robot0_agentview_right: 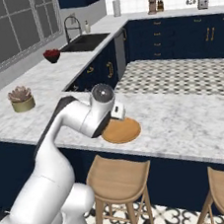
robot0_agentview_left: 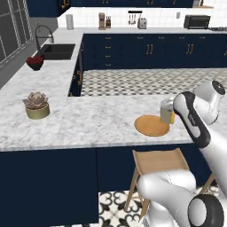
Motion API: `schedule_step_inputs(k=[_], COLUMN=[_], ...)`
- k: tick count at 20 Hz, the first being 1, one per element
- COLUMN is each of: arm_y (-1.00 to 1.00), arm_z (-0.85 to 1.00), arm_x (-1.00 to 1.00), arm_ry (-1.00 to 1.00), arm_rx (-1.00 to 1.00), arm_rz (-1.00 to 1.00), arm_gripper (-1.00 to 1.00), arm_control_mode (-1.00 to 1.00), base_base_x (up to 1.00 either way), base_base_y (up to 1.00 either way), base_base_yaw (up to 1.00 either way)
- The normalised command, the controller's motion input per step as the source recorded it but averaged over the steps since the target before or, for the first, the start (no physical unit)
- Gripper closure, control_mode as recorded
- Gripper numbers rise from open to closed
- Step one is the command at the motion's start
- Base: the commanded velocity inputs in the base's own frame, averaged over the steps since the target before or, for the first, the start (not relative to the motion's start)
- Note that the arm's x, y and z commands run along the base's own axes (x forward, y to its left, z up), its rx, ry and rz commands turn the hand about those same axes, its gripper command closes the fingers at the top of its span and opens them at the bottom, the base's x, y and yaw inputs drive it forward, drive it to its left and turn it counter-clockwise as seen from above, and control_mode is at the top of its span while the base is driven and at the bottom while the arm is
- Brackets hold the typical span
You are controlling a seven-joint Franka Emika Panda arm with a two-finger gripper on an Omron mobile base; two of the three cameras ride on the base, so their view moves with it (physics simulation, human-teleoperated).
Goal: Start the toaster. Once the lever pops up, take the bread to the plate on the dining counter.
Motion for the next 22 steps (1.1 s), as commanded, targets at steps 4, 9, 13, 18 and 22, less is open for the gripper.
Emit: schedule_step_inputs(k=[4,9,13,18,22], arm_y=[0.00,0.00,-0.03,-0.02,-0.07], arm_z=[-0.57,-0.63,-0.52,-0.41,-0.32], arm_x=[0.94,0.76,0.65,0.62,0.66], arm_ry=[0.00,0.00,0.00,0.00,0.00], arm_rx=[0.03,0.05,0.07,0.09,0.06], arm_rz=[0.02,0.03,0.03,0.03,0.00], arm_gripper=[1.00,1.00,1.00,1.00,1.00], arm_control_mode=[-1.00,-1.00,-1.00,-1.00,-1.00], base_base_x=[0.00,0.00,0.00,0.00,0.00], base_base_y=[0.00,0.00,0.00,0.00,0.00], base_base_yaw=[0.00,0.00,0.00,0.00,0.00])
